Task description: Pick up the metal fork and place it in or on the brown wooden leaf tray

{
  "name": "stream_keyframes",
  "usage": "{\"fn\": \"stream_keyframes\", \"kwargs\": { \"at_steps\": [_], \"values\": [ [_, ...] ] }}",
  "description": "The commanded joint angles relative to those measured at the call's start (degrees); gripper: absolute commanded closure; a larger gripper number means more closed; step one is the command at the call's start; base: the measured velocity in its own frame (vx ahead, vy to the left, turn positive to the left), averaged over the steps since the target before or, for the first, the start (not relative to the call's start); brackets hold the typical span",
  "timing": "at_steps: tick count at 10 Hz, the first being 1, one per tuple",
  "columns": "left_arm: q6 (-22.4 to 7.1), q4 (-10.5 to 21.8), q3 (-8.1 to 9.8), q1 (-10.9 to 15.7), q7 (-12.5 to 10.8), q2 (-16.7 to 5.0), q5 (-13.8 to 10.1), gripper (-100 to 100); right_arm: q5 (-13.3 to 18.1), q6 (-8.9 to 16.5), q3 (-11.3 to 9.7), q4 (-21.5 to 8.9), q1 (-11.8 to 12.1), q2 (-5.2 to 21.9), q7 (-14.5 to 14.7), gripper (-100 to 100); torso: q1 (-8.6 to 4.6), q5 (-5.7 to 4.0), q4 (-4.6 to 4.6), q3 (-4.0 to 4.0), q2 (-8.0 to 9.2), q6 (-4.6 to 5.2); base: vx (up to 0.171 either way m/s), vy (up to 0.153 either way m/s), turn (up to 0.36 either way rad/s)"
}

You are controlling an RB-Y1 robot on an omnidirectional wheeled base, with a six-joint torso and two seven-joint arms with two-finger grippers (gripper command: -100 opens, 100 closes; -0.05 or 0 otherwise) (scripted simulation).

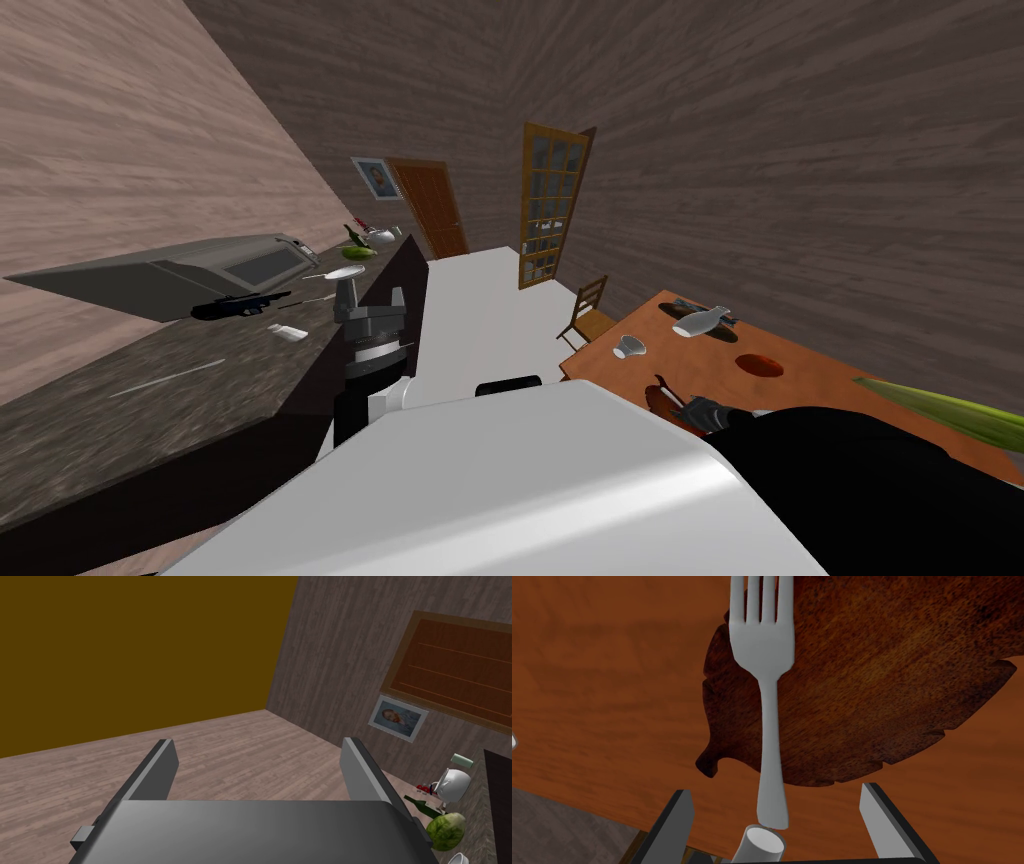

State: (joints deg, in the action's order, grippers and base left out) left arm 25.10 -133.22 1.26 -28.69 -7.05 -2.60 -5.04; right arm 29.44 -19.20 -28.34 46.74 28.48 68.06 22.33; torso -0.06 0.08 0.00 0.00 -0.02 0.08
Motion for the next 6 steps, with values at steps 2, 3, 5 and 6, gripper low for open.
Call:
{"fn": "stream_keyframes", "kwargs": {
  "at_steps": [2, 3, 5, 6],
  "values": [
    [0.00, 0.00, 0.00, 0.00, 0.00, 0.00, 0.00, 0, 0.00, 0.00, 0.00, 0.00, 0.00, 0.00, 0.00, 0, 0.00, 0.00, 0.00, -0.01, -0.01, 0.00, 0.000, 0.000, 0.000],
    [0.00, 0.00, 0.00, 0.00, 0.00, 0.00, 0.00, 0, 2.86, -2.17, 2.04, -2.31, -2.86, -0.48, -2.86, -100, 0.01, 0.00, 0.00, -0.01, -0.01, 0.00, -0.089, 0.014, 0.087],
    [0.00, 0.00, 0.00, 0.01, 0.00, 0.00, 0.00, 0, 6.27, -2.17, 2.04, -2.31, -3.16, -0.48, -3.76, -100, 0.03, 0.01, 0.07, 0.19, 0.33, 0.01, -0.083, 0.003, 0.023],
    [0.00, 0.00, 0.00, 0.01, 0.00, 0.00, 0.00, 0, 8.10, -4.35, 4.08, -4.63, -6.18, -0.96, -6.13, -100, 0.01, 0.01, 0.06, 0.14, 0.23, 0.02, -0.091, 0.020, 0.067]
  ]
}}
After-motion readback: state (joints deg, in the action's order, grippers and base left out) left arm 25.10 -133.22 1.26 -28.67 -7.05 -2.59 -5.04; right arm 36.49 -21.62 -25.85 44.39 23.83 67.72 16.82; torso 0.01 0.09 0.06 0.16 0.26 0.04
